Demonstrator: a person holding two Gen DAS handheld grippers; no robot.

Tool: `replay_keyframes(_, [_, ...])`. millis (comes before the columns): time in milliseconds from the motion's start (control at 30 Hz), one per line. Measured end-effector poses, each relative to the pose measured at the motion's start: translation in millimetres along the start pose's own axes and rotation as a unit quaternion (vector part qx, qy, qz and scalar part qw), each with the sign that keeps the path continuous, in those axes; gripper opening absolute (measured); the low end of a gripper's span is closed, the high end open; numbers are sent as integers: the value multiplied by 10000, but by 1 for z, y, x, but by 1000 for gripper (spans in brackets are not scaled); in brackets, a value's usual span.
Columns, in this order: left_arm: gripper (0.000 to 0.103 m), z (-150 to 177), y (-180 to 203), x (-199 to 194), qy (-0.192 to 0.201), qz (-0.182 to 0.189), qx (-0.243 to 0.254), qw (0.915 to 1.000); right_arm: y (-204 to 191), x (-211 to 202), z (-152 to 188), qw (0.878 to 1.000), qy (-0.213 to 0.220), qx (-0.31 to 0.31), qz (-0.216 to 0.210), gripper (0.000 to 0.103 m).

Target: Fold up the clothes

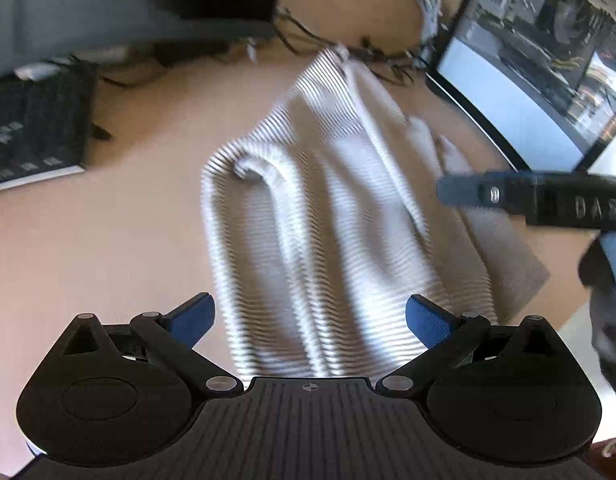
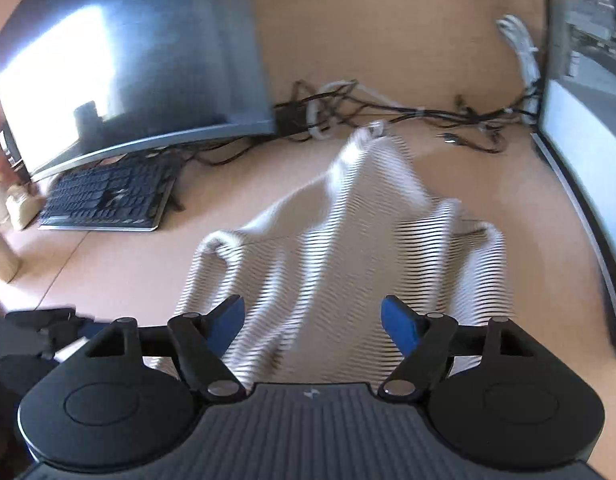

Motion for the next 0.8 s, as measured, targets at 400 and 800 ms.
replay_keyframes(400, [103, -3, 23, 5, 18, 119, 479, 9988, 37, 16, 0, 9982, -265, 82, 538, 4])
replay_keyframes(800, [103, -40, 92, 74, -104, -807, 1800, 9803, 75, -57, -5, 9801, 883, 10, 1777, 4])
Point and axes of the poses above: each gripper's, at about its wrist camera, not at the fingertips, and x roughly the way its jaws point, y to its right, z to its underside, the point moved 2 cm from there along x, roughly the way its jaws point, and after that the axes turned 10 degrees about -y, right-handed, at the moved point
